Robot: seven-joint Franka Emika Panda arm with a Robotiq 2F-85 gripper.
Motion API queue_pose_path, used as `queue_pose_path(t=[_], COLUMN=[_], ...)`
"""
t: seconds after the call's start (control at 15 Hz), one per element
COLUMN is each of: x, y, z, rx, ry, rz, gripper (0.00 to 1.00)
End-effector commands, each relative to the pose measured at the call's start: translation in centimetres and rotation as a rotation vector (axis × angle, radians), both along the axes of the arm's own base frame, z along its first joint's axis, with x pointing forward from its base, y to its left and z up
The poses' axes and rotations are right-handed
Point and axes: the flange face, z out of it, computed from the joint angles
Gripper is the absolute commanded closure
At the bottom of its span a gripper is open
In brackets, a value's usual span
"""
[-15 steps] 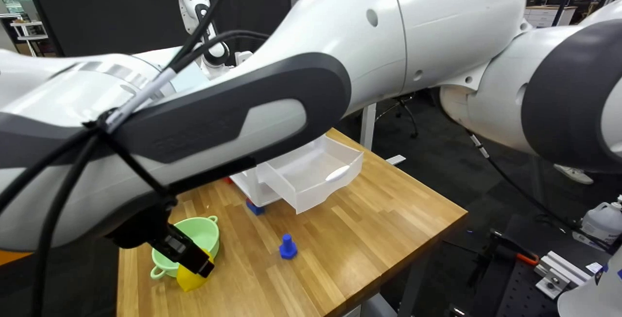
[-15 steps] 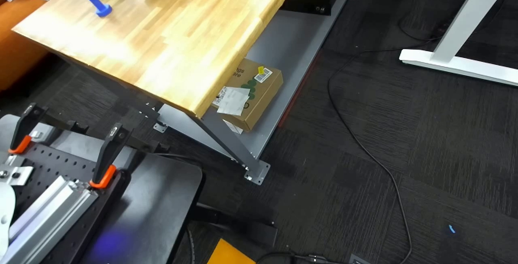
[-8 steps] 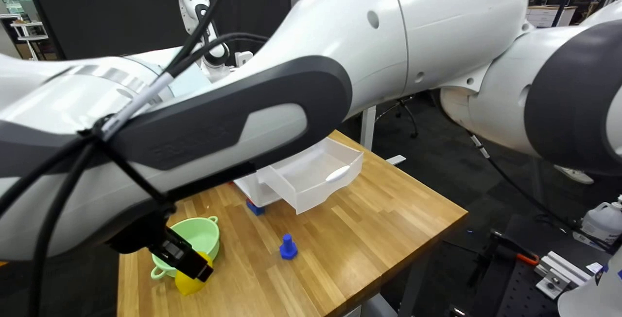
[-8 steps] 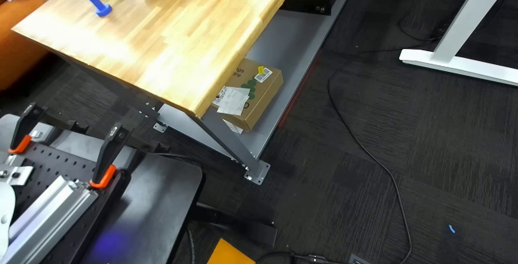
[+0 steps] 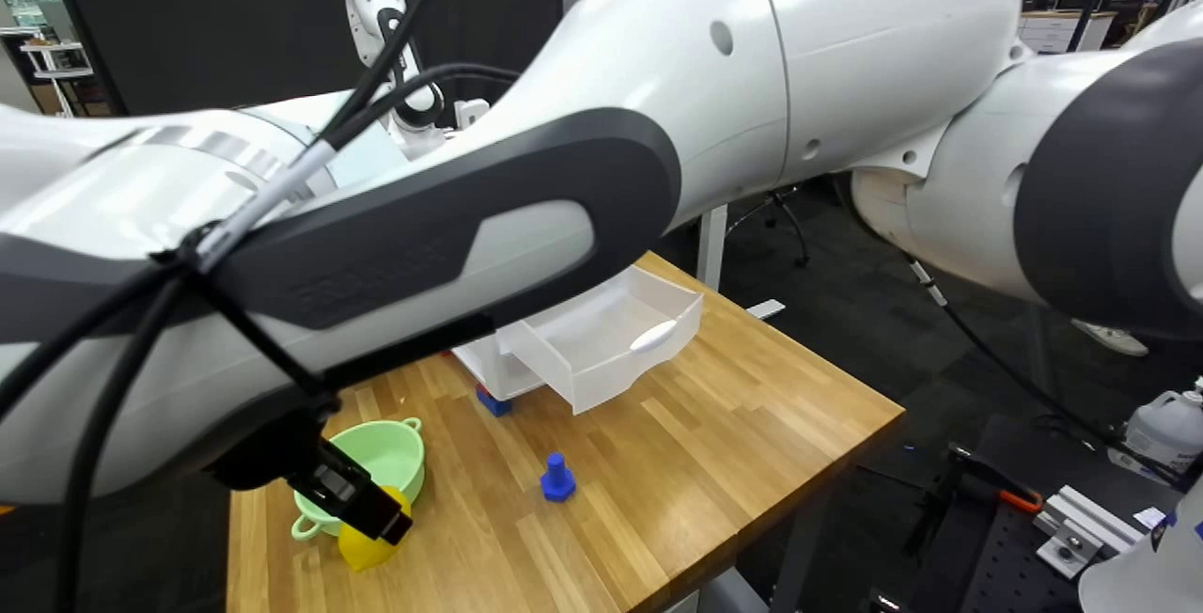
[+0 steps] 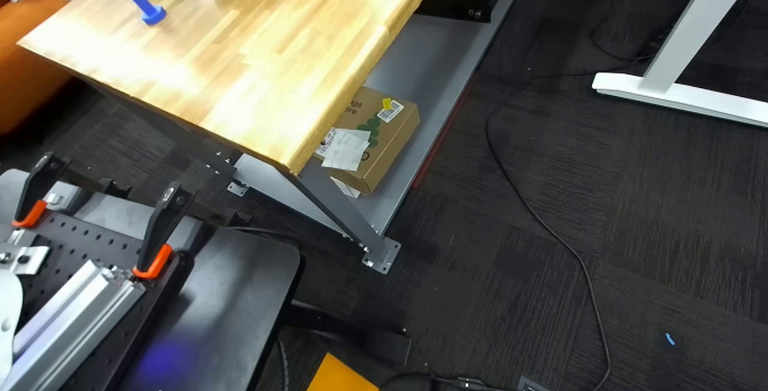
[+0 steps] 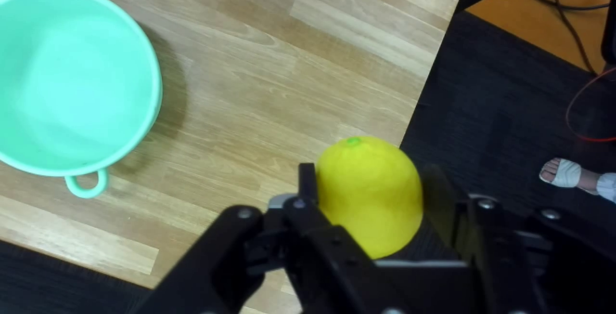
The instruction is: Pick up the lemon from the green pot then place it inside the open drawer
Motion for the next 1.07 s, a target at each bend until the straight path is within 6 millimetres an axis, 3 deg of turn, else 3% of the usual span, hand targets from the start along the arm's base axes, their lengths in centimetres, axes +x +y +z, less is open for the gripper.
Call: queue_pose_path(t=[0.0,0.2,0.4,0.73,0.87,0.93,1.0], x=[-0.1,-0.3,-0.3,0.6,0.7,1.2,1.2], y=[0.1,0.2,-0.1,-2.3,-2.9,-2.3,-2.5], z=[0.5,1.8,4.4,9.1,9.7,9.6,9.6], rx=[-0.009,-0.015,0.005,0.032,0.033,0.037,0.036], ry=[-0.019,-0.057,-0.116,-0.222,-0.238,-0.205,-0.206], rz=[-0.005,-0.021,-0.071,-0.23,-0.256,-0.237,-0.242], gripper=[0.68,0.68,0.68,0.68,0.68,0.68,0.43])
